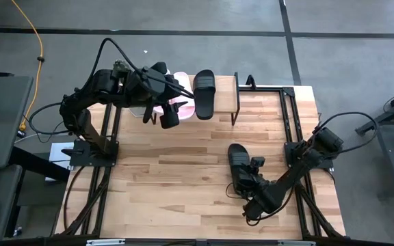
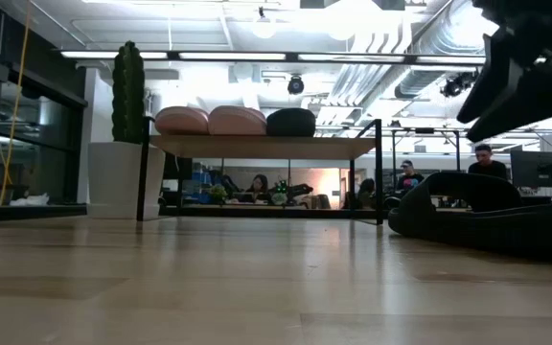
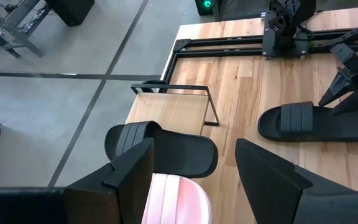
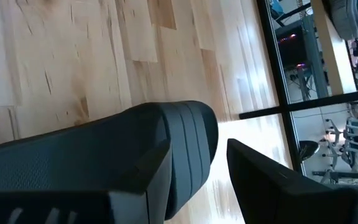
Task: Pick and place slides into the shelf
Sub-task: Put the black slipper on the shelf
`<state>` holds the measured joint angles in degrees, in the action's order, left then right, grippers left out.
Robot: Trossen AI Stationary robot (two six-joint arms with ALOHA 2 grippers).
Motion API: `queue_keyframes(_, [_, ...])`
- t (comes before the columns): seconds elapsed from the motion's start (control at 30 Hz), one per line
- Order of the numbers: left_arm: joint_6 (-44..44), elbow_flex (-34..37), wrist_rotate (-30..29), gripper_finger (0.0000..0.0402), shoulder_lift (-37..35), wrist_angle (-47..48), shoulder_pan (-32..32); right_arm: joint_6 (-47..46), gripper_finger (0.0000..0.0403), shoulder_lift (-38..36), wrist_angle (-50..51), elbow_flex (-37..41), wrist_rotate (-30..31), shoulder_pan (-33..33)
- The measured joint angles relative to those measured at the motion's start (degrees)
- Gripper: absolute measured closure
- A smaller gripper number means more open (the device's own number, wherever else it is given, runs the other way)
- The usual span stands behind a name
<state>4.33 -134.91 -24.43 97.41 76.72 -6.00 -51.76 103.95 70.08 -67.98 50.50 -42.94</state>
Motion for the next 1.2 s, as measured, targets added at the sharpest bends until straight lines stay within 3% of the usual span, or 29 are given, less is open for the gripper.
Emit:
queue_keyframes(0.3, [0.0,0.0,0.0,0.0188,0.0,0.0,0.0,-4.3,0.0256,0.3,-3.8,6.0,-1.9,0.0])
queue_keyframes(0.53, [0.0,0.0,0.0,0.0188,0.0,0.0,0.0,-2.0,0.0256,0.3,-11.7,8.3,-2.5,0.0])
queue_keyframes(0.93, [0.1,0.0,0.0,0.0188,0.0,-0.1,0.0,-1.7,0.0256,0.3,-11.2,8.4,0.3,1.5])
queue_keyframes(1.2, [0.1,0.0,0.0,0.0188,0.0,-0.1,0.0,-0.8,0.0256,0.3,-14.8,12.5,0.3,2.8])
